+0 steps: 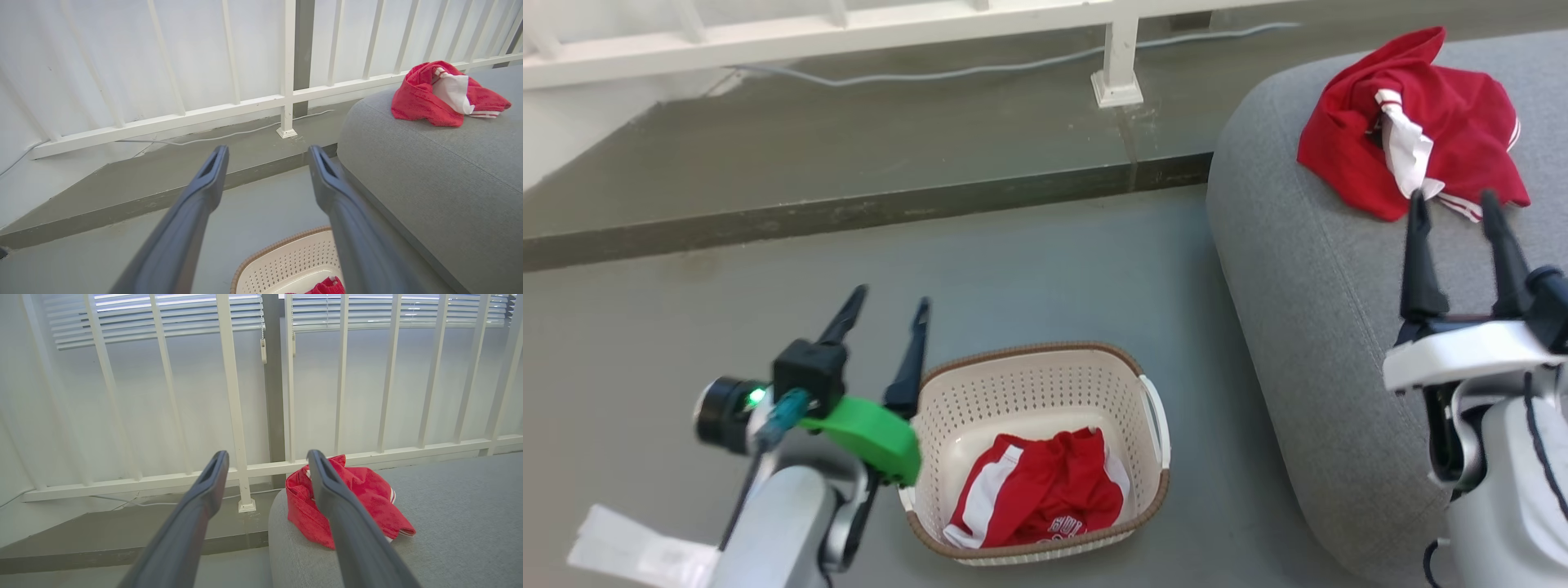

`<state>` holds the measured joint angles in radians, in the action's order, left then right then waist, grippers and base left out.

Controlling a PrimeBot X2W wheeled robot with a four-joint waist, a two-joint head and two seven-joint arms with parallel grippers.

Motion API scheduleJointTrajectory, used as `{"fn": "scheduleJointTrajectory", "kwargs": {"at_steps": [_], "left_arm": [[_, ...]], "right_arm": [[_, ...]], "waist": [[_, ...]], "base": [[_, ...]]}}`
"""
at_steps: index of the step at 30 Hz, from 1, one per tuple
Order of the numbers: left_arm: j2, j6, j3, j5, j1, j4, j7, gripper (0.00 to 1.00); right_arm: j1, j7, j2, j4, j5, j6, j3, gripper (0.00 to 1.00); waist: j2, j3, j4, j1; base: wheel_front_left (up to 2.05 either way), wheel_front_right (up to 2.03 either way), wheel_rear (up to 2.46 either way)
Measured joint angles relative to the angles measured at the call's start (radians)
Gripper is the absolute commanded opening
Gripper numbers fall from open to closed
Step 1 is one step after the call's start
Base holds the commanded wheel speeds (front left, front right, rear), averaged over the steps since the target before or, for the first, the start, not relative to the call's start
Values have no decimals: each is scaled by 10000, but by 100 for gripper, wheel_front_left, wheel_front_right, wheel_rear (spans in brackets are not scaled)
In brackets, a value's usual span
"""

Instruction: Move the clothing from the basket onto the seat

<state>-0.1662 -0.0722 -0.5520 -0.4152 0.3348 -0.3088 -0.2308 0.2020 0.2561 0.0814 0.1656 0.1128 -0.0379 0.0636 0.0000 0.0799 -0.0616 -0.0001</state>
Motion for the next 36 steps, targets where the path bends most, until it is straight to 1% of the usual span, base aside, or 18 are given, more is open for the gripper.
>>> {"fn": "scheduleJointTrajectory", "kwargs": {"at_steps": [5,6,14,24,36], "left_arm": [[-345,-165,562,-150,-592,121,-6,100],[-412,-180,677,-180,-728,171,-8,100],[-759,-347,1467,-487,-1746,575,-92,100],[-836,-441,2293,-554,-2925,1076,-167,100],[-849,-474,2742,-516,-3622,1854,-176,100]], "right_arm": [[-379,-2,-52,196,-84,-81,-253,100],[-466,-2,-54,217,-84,-138,-334,100],[-994,-2,-182,355,-88,-247,-842,100],[-1155,-2,-203,341,-86,-249,-1103,100],[-1348,-2,-222,330,-67,-247,-1175,100]], "waist": [[0,-280,25,0],[0,-331,30,0],[0,-582,85,0],[0,-693,50,0],[0,-721,5,0]], "base": [[0,0,0],[0,0,0],[0,0,0],[0,0,0],[0,0,0]]}}
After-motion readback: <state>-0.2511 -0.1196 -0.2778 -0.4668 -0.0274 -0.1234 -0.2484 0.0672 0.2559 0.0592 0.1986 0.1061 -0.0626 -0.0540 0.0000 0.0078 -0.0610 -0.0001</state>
